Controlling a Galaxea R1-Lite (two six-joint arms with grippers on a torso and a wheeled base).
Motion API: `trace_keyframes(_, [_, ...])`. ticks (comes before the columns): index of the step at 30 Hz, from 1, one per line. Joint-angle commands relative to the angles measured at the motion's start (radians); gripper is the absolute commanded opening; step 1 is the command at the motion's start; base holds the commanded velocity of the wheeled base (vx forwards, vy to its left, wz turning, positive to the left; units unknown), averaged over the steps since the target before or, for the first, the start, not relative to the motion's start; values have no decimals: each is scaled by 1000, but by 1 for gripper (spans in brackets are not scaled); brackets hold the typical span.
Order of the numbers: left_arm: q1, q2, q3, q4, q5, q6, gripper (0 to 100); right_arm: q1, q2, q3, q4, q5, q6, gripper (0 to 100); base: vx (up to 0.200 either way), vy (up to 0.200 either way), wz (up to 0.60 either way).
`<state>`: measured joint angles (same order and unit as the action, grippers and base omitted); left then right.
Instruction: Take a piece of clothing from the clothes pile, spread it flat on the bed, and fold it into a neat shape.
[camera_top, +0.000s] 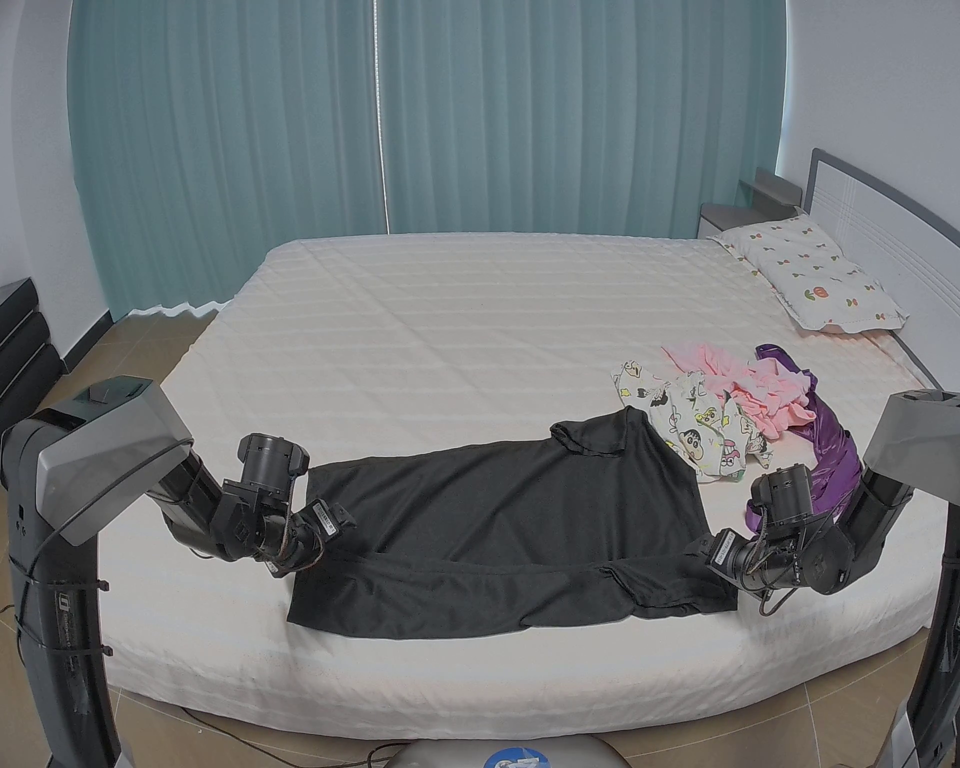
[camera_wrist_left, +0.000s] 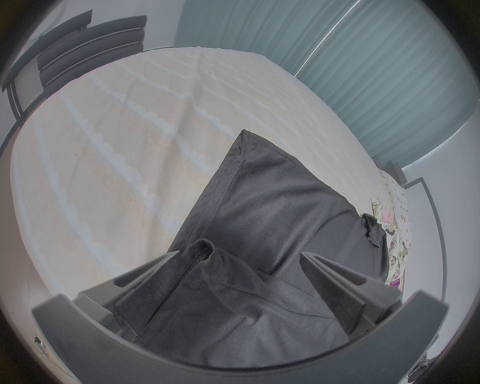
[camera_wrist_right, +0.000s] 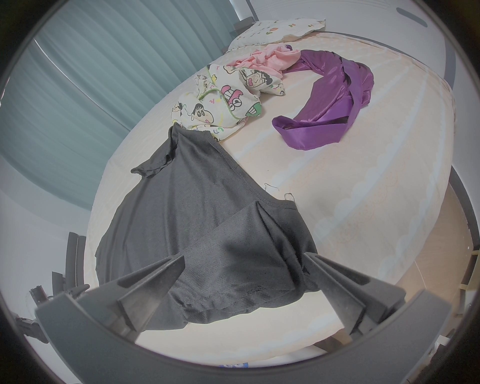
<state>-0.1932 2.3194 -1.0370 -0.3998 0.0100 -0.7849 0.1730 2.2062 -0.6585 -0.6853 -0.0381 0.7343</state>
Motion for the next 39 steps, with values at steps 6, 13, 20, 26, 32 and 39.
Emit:
trace_keyframes(6, [0,45,-18,4,39,12,0,2,-2,0,0,0,-1,100,0,0,0])
trace_keyframes(13, [9,34,5,13,53,7,0,-9,-29,4,-7,30,2,100,0,0,0])
trace_keyframes(20, [18,-21,12,45,54,-25,0,-33,-36,25,-77,98,1,100,0,0,0])
trace_keyframes(26, [18,-98,34,91,50,-37,0,-55,-39,13,-131,130,-10,100,0,0,0])
trace_keyframes(32, [14,-127,52,93,36,-39,0,-41,-56,-27,-118,141,-85,100,0,0,0])
trace_keyframes(39, [14,-147,60,95,34,-39,0,-81,38,-36,-135,201,-182,100,0,0,0])
